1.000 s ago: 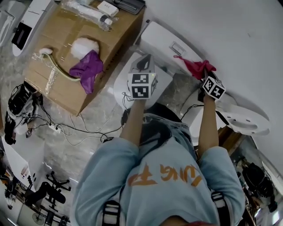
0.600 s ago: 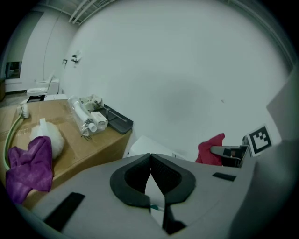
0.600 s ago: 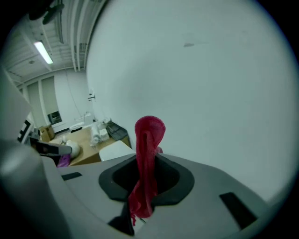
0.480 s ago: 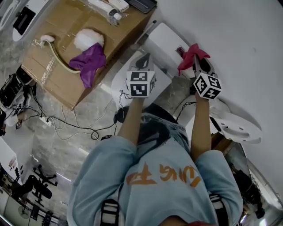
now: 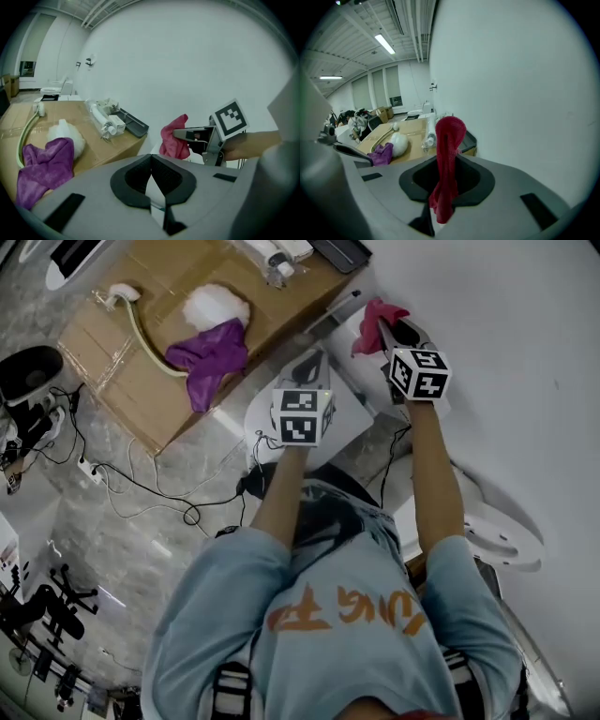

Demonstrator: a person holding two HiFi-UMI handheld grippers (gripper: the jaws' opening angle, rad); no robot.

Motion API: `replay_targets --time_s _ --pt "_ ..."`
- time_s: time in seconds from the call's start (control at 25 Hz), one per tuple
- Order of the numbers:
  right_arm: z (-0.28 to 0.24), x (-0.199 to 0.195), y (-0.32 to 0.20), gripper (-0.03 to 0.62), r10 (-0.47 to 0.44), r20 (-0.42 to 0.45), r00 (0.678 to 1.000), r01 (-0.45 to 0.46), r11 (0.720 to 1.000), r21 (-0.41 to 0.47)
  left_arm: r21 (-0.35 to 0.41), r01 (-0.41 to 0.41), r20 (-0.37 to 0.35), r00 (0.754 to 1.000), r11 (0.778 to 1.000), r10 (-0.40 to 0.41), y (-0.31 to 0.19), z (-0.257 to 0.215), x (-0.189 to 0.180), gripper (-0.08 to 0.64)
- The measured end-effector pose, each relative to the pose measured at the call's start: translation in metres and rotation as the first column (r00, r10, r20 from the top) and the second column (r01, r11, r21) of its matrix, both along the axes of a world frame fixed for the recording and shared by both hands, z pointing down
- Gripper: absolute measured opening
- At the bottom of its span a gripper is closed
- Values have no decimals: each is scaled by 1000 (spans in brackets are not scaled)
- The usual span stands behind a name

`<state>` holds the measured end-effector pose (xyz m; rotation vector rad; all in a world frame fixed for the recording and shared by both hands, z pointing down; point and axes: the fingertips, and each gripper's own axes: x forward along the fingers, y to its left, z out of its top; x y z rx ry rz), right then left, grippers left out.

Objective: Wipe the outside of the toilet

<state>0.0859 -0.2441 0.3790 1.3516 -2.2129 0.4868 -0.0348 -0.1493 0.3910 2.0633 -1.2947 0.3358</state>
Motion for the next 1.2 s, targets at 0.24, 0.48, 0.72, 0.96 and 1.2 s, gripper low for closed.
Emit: replay_targets --time_s 0.24,0.48,0.72,0.96,1.2 --pt "58 -19 -11 89 -86 -151 985 67 990 -126 -19 40 8 999 999 -40 -1 7 -22 26" --pt "73 -9 0 86 -169 -351 921 131 983 -129 -42 42 10 999 998 -42 -1 17 -25 26" --pt "71 6 22 83 -191 -477 858 149 981 -125 -31 -8 0 1000 999 8 -6 13 -4 26" --pt "71 25 42 81 -188 -535 824 144 982 -124 -34 -48 -7 999 998 48 -1 13 9 26" --pt "70 38 68 82 -155 -455 877 117 987 -112 -30 -70 -11 998 997 69 3 11 14 26"
